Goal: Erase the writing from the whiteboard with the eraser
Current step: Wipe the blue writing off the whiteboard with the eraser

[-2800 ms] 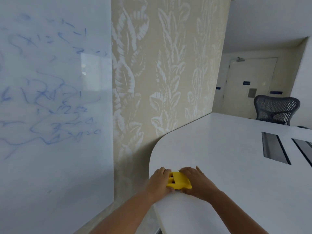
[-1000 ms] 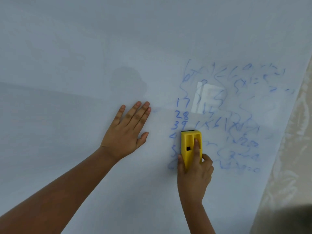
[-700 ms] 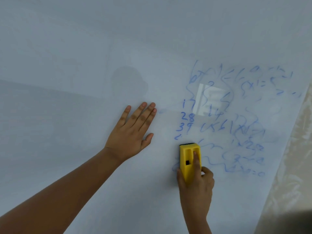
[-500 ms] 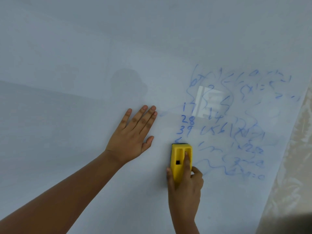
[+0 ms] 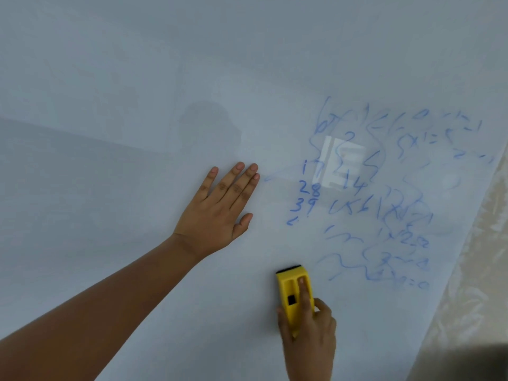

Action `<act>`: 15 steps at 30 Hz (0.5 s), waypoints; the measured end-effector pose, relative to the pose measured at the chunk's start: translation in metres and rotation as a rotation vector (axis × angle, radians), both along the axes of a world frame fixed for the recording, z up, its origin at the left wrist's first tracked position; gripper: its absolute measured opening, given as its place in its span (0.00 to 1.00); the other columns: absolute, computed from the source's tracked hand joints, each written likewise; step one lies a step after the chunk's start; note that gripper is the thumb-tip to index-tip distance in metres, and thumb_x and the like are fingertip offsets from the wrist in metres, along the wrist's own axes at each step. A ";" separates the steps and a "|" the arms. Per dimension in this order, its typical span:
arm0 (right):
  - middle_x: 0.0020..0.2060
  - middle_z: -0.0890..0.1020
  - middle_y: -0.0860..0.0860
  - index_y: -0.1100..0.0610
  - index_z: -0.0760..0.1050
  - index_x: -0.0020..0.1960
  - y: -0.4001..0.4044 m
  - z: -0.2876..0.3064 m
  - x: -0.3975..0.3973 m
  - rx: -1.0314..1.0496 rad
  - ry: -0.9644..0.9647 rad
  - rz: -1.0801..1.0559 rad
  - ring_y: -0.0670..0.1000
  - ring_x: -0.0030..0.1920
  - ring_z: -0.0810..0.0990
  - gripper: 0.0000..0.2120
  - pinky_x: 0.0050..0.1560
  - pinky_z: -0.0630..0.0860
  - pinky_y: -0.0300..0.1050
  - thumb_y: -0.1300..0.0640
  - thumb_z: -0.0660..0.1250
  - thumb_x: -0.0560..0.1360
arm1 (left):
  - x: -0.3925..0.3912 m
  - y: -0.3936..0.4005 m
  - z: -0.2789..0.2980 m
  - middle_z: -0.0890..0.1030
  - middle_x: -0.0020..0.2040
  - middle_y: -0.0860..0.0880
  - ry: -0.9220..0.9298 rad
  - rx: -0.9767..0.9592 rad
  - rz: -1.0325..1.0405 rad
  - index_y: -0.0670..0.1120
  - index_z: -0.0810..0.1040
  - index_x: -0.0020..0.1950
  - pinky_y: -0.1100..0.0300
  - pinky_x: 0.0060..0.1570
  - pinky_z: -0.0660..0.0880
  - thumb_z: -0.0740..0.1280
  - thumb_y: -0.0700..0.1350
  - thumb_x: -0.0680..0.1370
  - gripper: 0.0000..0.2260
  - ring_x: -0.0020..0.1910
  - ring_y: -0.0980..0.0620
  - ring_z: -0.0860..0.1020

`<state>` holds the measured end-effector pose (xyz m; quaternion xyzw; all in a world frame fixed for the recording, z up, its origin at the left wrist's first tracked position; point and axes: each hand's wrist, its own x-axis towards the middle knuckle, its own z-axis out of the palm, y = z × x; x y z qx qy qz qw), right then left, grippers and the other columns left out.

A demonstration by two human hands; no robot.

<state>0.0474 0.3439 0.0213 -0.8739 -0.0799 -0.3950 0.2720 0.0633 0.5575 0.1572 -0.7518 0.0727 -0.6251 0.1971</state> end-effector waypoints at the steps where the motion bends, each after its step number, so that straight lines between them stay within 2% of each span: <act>1: 0.47 0.78 0.67 0.50 0.66 0.67 -0.007 0.005 0.004 0.047 -0.009 -0.030 0.68 0.38 0.76 0.40 0.34 0.77 0.60 0.55 0.80 0.60 | 0.000 0.000 0.000 0.61 0.75 0.45 0.001 -0.002 -0.002 0.41 0.58 0.75 0.45 0.71 0.55 0.52 0.53 0.80 0.27 0.74 0.46 0.60; 4: 0.52 0.75 0.67 0.45 0.58 0.70 -0.012 0.023 0.013 0.141 -0.054 -0.104 0.67 0.46 0.74 0.37 0.42 0.75 0.60 0.53 0.74 0.67 | 0.001 0.000 0.001 0.60 0.75 0.45 0.001 -0.002 -0.014 0.41 0.57 0.75 0.45 0.72 0.54 0.52 0.52 0.80 0.27 0.74 0.46 0.59; 7: 0.48 0.76 0.66 0.51 0.66 0.69 0.009 0.024 0.007 0.035 -0.084 -0.013 0.67 0.41 0.76 0.36 0.36 0.76 0.58 0.53 0.77 0.64 | 0.001 0.001 0.001 0.60 0.75 0.45 0.003 -0.003 -0.012 0.41 0.57 0.75 0.45 0.71 0.54 0.52 0.52 0.80 0.27 0.74 0.46 0.59; 9: 0.47 0.77 0.66 0.52 0.68 0.68 0.010 0.022 0.001 -0.022 -0.061 0.029 0.66 0.38 0.77 0.38 0.32 0.77 0.57 0.53 0.79 0.61 | 0.001 0.001 0.000 0.60 0.75 0.44 0.009 -0.005 -0.010 0.41 0.58 0.75 0.45 0.71 0.54 0.52 0.53 0.80 0.27 0.74 0.46 0.60; 12: 0.53 0.74 0.65 0.42 0.56 0.71 -0.006 0.054 0.013 0.094 -0.124 -0.020 0.65 0.46 0.73 0.39 0.42 0.75 0.58 0.51 0.74 0.67 | 0.001 0.000 0.001 0.61 0.75 0.45 0.013 -0.011 -0.012 0.41 0.58 0.75 0.46 0.72 0.53 0.52 0.53 0.79 0.27 0.74 0.46 0.59; 13: 0.54 0.72 0.64 0.41 0.52 0.72 -0.011 0.069 0.020 0.139 -0.156 -0.053 0.64 0.49 0.71 0.39 0.45 0.73 0.58 0.50 0.71 0.69 | 0.001 0.000 0.000 0.60 0.75 0.45 0.014 -0.013 -0.016 0.41 0.58 0.75 0.46 0.72 0.53 0.52 0.53 0.79 0.27 0.74 0.46 0.59; 15: 0.55 0.71 0.63 0.43 0.54 0.73 -0.005 0.100 0.028 0.189 -0.221 -0.062 0.63 0.51 0.70 0.37 0.47 0.72 0.58 0.50 0.69 0.71 | 0.002 0.000 0.000 0.60 0.75 0.45 0.019 -0.013 -0.021 0.41 0.59 0.75 0.46 0.72 0.53 0.52 0.53 0.79 0.27 0.74 0.47 0.58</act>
